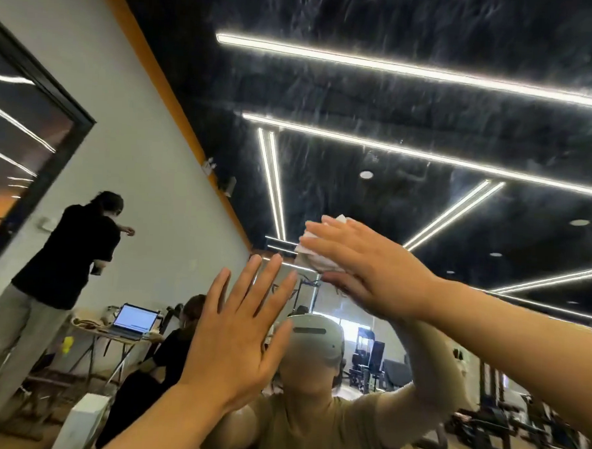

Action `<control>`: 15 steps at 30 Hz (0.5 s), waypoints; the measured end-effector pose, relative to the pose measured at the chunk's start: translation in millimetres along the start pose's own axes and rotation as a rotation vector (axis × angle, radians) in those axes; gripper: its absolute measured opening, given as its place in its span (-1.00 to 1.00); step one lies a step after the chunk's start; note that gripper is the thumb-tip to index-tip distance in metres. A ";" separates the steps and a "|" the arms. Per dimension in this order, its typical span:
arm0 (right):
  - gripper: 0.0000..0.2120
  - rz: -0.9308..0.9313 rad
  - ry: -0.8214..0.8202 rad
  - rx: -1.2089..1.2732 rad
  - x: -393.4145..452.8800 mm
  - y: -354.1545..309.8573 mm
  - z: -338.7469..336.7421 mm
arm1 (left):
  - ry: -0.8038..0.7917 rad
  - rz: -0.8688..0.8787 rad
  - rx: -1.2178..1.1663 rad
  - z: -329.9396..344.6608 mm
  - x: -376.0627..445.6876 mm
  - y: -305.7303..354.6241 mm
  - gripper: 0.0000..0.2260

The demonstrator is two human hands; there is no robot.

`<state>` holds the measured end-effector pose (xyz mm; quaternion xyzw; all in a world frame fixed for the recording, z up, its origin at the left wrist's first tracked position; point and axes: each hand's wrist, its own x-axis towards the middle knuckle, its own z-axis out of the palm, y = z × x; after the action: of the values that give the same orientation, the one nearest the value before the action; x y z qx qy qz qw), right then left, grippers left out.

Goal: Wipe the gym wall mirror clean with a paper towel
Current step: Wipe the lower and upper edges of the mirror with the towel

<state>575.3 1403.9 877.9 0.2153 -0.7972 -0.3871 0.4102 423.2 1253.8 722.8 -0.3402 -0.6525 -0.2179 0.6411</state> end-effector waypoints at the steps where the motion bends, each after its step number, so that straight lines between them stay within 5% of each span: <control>1: -0.51 0.065 0.022 0.012 10.7 9.5 -5.5 | 0.007 0.000 -0.003 0.6 0.0 -0.3 -0.42; 9: -0.62 0.659 0.361 -0.039 104.9 97.6 -42.1 | 0.036 0.005 -0.023 3.4 -0.1 -3.0 -0.43; 15: -0.63 0.533 0.407 0.072 91.8 52.3 -26.3 | 0.033 0.005 -0.066 -0.6 0.3 -0.9 -0.46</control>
<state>543.2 1363.5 973.8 0.0866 -0.7403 -0.1867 0.6400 423.0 1252.9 723.3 -0.3591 -0.6334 -0.2434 0.6408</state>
